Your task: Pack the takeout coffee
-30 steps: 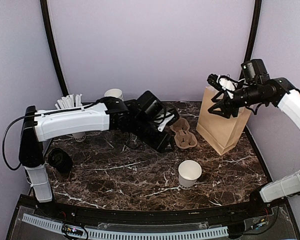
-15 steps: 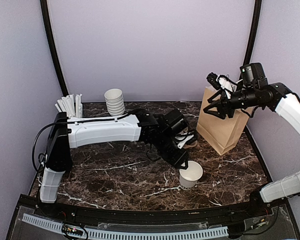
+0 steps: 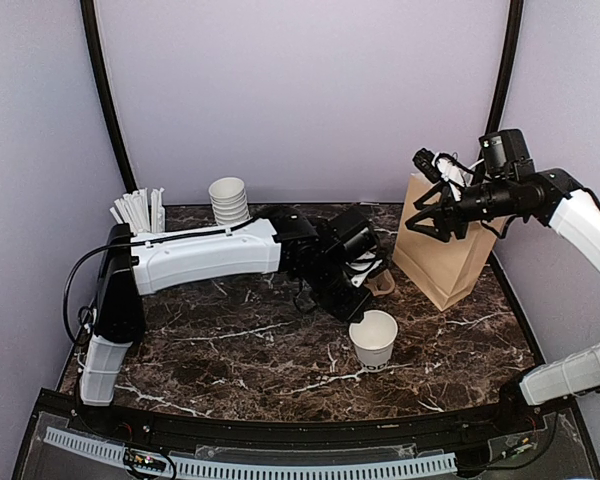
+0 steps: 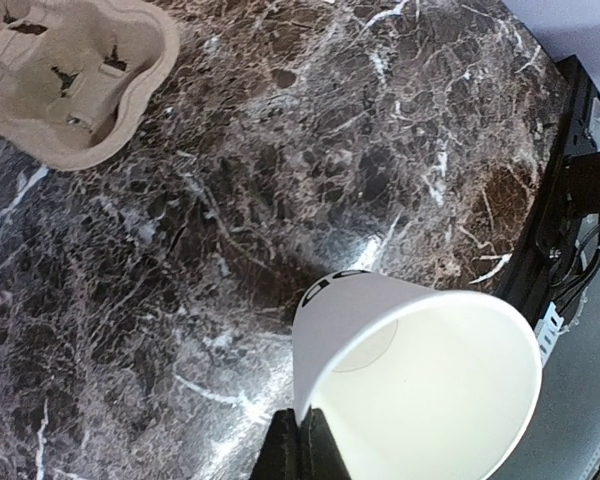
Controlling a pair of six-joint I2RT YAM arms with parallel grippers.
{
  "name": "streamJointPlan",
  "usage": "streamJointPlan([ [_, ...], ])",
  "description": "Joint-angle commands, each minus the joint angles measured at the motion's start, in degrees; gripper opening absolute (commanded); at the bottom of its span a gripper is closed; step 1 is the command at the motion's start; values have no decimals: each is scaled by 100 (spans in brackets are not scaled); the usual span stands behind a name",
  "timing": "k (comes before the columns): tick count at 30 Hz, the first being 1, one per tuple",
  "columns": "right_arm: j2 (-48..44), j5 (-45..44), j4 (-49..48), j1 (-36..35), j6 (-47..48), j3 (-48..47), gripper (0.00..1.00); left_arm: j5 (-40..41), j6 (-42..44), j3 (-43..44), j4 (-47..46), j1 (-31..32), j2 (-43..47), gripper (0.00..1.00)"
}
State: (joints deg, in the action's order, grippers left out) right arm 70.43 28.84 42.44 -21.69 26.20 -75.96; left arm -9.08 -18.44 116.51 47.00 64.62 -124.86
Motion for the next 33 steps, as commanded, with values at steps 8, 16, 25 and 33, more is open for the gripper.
streamJointPlan([
  [8,-167,314,-131,7,-13,108,60,1230,158,-1117,976,-912,1445,0],
  [16,-138,339,-147,8,-8,152,61,1133,217,-2175,542,-1758,2229,0],
  [25,-112,350,-121,5,0,156,61,927,350,-2187,260,-2044,1927,0],
  [33,-103,342,-128,10,17,213,60,741,401,-2145,191,-2055,1715,0],
])
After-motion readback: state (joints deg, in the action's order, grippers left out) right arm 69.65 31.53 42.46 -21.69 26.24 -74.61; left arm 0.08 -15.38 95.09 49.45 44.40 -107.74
